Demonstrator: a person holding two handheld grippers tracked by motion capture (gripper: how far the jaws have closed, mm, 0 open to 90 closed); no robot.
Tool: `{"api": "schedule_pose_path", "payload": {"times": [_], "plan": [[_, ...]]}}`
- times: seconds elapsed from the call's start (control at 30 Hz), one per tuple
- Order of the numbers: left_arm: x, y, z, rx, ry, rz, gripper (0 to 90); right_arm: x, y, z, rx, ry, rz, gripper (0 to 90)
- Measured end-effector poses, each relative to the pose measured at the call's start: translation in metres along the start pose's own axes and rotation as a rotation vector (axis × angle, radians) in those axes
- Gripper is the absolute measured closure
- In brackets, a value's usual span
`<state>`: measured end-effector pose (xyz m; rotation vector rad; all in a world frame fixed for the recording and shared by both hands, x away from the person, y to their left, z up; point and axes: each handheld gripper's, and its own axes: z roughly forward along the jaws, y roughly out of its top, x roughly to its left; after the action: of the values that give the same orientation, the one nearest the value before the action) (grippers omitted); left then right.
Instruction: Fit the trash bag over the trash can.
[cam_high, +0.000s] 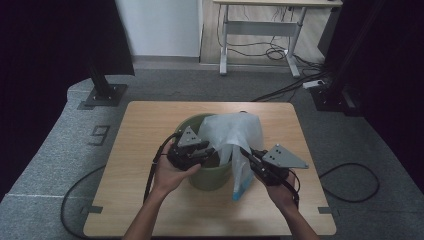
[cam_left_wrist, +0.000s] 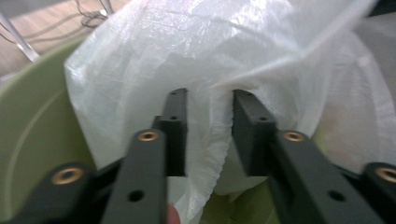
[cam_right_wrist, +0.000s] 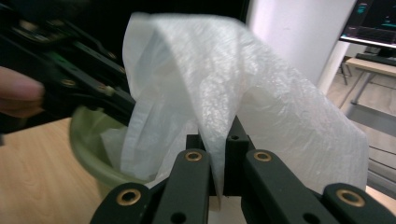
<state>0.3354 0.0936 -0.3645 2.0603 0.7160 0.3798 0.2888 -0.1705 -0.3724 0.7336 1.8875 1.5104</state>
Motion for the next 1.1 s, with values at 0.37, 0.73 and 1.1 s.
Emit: {"api": "schedule_pose_path", "payload": {"times": [0.37, 0.73, 1.1], "plan": [[0.010, -0.008, -0.013, 0.053, 0.010, 0.005, 85.9, 0.003, -0.015, -0.013, 0.026, 0.063, 0.029, 88.3], [0.022, -0.018, -0.016, 0.063, 0.037, -0.019, 86.4, 0.012, -0.033, -0.011, 0.077, 0.126, 0.042, 45.7], [0.037, -0.024, -0.020, 0.054, 0.046, -0.077, 86.4, -0.006, -0.048, -0.035, 0.069, 0.083, 0.086, 38.9]]}}
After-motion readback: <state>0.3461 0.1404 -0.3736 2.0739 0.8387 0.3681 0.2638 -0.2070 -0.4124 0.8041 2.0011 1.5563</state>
